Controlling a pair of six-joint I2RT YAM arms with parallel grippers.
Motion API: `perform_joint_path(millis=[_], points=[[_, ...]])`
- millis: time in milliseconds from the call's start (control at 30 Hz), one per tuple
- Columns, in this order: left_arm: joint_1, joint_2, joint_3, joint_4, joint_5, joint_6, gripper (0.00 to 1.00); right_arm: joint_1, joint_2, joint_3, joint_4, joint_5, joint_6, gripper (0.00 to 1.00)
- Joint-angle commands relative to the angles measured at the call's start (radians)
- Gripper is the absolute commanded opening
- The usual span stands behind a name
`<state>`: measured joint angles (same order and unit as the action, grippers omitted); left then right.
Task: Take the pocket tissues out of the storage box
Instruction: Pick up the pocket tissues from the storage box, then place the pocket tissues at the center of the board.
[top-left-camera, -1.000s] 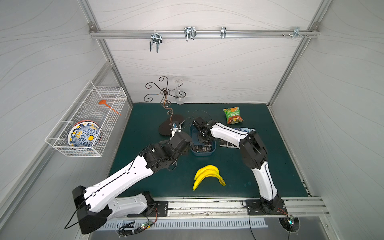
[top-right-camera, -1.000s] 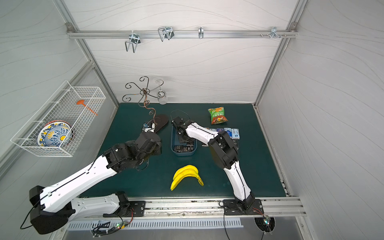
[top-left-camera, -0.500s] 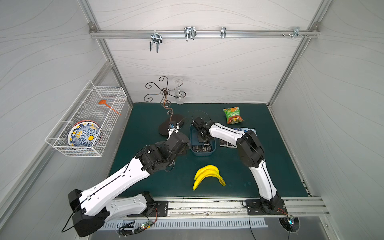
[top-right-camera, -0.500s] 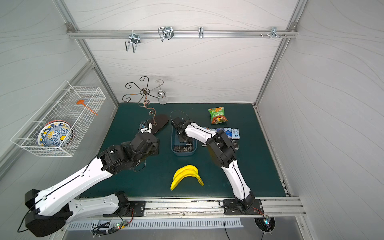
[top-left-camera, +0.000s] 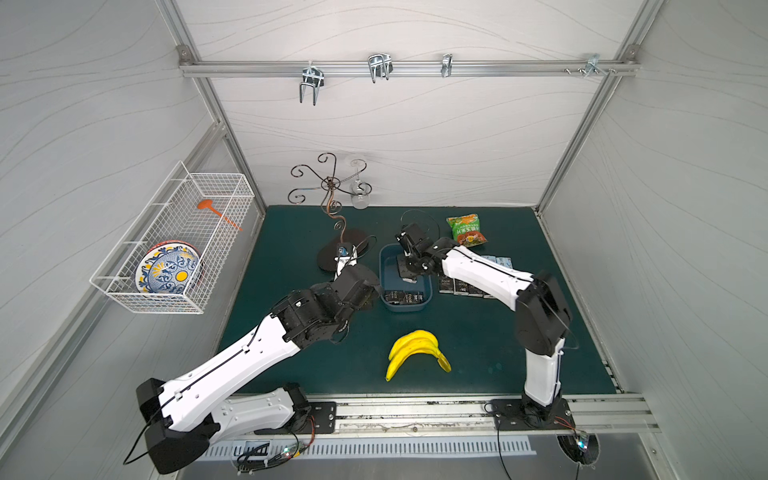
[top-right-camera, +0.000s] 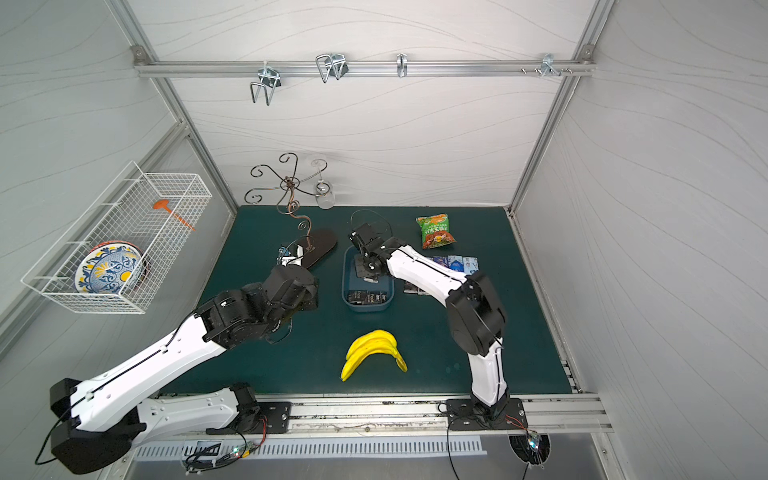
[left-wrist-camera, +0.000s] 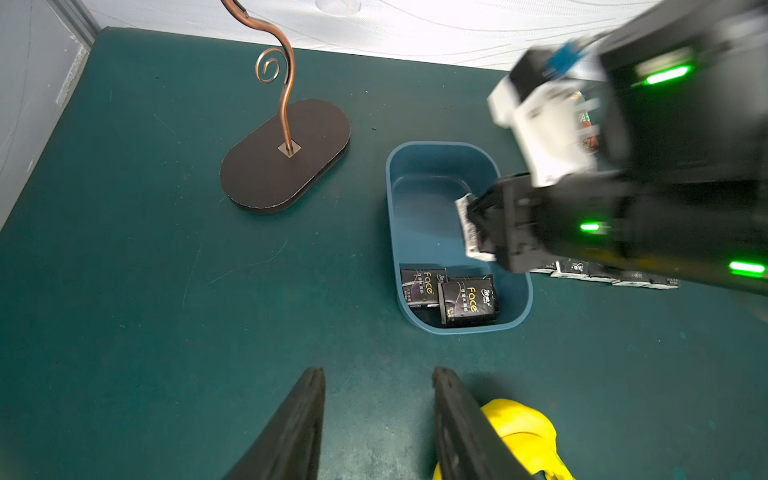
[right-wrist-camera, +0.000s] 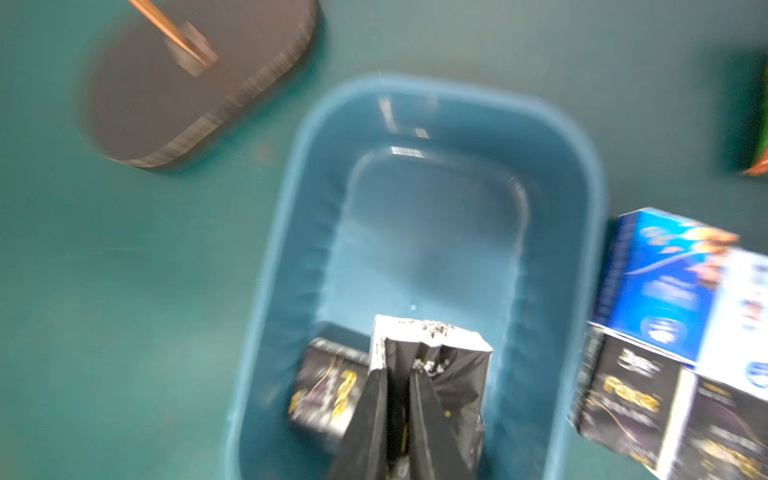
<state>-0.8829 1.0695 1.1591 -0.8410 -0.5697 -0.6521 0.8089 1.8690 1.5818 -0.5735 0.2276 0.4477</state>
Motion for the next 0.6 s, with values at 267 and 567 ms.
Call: perform_joint_path(millis=[267, 567], points=[[0.01, -0.037, 0.031, 0.017, -0.018, 0.02, 0.47, -0.064, -0.379, -0.411, -0.07, 0.02, -0.027, 0.16], [0.01, -0.02, 0.045, 0.027, 0.0, 0.017, 0.46, -0.096, -0.343, -0.636, 0.102, -0.034, 0.038, 0.16]])
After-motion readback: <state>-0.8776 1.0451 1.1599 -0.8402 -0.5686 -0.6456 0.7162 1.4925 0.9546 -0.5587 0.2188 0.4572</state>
